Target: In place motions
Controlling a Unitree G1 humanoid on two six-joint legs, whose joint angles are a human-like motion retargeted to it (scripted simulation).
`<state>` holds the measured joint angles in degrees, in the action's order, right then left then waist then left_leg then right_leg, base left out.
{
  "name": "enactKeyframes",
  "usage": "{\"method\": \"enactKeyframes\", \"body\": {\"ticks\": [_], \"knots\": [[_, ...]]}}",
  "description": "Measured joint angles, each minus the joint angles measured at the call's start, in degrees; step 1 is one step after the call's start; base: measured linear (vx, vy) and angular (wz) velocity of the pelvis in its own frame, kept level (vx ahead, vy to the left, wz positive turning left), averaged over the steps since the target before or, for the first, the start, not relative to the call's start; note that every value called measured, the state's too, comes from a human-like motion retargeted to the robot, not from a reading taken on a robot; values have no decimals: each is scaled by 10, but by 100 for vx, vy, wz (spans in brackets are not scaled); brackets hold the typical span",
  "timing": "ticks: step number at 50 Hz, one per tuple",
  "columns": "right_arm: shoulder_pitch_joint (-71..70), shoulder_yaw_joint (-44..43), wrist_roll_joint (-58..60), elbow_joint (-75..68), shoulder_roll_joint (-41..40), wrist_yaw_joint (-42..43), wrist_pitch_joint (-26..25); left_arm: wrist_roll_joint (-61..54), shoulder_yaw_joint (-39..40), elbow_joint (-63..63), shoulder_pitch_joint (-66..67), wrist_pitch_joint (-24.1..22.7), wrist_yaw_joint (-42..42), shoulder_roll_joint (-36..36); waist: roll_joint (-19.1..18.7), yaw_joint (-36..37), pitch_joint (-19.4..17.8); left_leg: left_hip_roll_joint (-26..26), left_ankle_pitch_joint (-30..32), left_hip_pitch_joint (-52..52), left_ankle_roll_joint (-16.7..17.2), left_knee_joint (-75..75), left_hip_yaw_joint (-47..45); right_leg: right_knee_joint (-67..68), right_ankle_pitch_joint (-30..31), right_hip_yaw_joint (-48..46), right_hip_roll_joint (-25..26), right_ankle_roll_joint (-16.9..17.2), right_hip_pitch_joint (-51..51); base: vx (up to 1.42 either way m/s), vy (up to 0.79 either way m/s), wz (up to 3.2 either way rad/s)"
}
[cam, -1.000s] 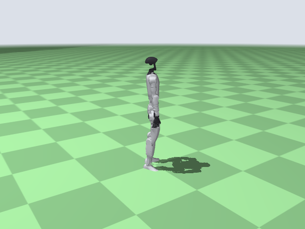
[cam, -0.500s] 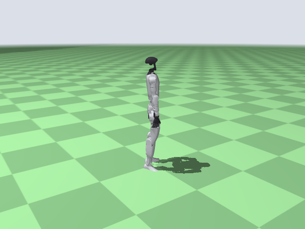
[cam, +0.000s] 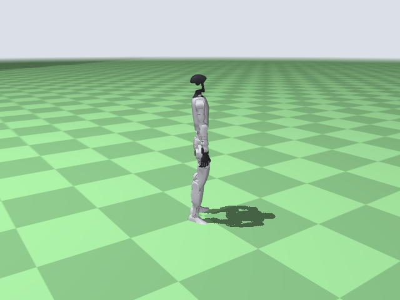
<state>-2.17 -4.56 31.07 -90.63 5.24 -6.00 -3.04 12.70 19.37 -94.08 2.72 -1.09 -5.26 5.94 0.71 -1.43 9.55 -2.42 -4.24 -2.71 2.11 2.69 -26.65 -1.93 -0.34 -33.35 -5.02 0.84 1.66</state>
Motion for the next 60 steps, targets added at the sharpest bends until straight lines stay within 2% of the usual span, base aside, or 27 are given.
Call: {"method": "enactKeyframes", "body": {"ticks": [41, 54, 57, 60], "knots": [[-2, 4, 4, -1, 3, 0, 2, -3, -2, -1, -1, 0, -2, 3, 1, -1, 2, -5, -2, 2, 1, 2, -9, 3, 3, 11, 2, -3, -5, 0, 0, 0], [9, 1, 32, 28, 2, 2, 19, -6, -9, -12, 13, -1, -1, 23, 3, 0, -10, -10, -3, 17, 4, -1, -28, 9, 5, 30, 3, -6, -7, 0, -1, -8], [20, -2, 60, 32, 6, 13, 29, -18, -20, -33, 10, 8, 9, 31, 4, -8, -11, -10, -3, 20, 4, -1, -31, 10, 6, 35, 3, -6, -7, 1, -1, -7], [43, -5, 83, 20, 22, 41, 28, -39, -49, -33, -17, 40, 25, 29, 4, -22, -16, -11, -3, 20, 3, 1, -29, 10, 6, 32, 2, -5, -4, 0, 0, 0]]}}
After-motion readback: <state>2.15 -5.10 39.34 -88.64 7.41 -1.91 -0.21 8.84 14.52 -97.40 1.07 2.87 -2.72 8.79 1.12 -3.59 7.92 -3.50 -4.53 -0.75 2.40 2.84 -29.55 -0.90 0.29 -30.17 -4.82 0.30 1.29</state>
